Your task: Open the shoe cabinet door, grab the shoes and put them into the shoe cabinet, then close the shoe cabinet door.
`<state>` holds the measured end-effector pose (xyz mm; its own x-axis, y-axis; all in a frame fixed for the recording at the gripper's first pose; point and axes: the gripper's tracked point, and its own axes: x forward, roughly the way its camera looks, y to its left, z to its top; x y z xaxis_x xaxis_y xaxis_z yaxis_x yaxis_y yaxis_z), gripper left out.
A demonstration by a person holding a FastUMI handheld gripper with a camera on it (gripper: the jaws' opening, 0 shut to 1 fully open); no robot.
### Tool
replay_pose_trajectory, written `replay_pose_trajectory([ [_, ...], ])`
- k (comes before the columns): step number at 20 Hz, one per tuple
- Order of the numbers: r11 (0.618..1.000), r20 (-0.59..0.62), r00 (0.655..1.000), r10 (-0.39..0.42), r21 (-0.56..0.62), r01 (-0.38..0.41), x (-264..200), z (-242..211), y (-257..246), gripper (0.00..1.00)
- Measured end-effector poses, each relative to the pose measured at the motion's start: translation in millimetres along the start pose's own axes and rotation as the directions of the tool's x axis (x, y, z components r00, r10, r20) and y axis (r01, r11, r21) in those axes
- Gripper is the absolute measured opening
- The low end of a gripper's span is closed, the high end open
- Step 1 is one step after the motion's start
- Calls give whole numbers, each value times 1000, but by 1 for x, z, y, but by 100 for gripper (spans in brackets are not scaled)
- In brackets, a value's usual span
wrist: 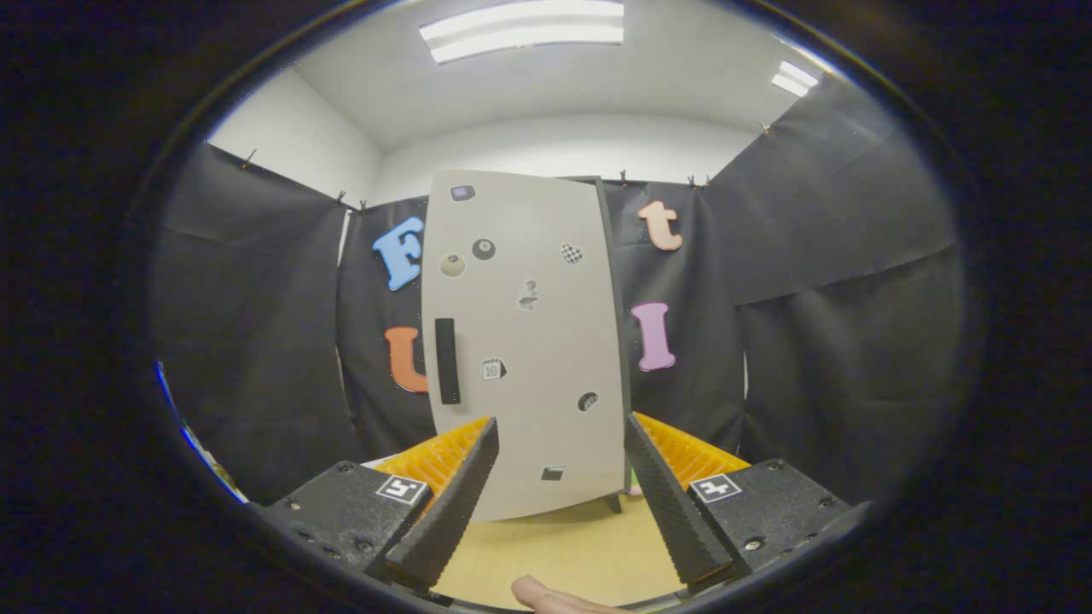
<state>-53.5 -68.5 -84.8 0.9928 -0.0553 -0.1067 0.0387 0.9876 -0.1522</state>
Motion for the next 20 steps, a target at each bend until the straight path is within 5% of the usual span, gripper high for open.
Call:
replay_pose_trajectory([
  [20, 999, 25, 999, 47, -8, -47, -40, 22, 6, 99],
])
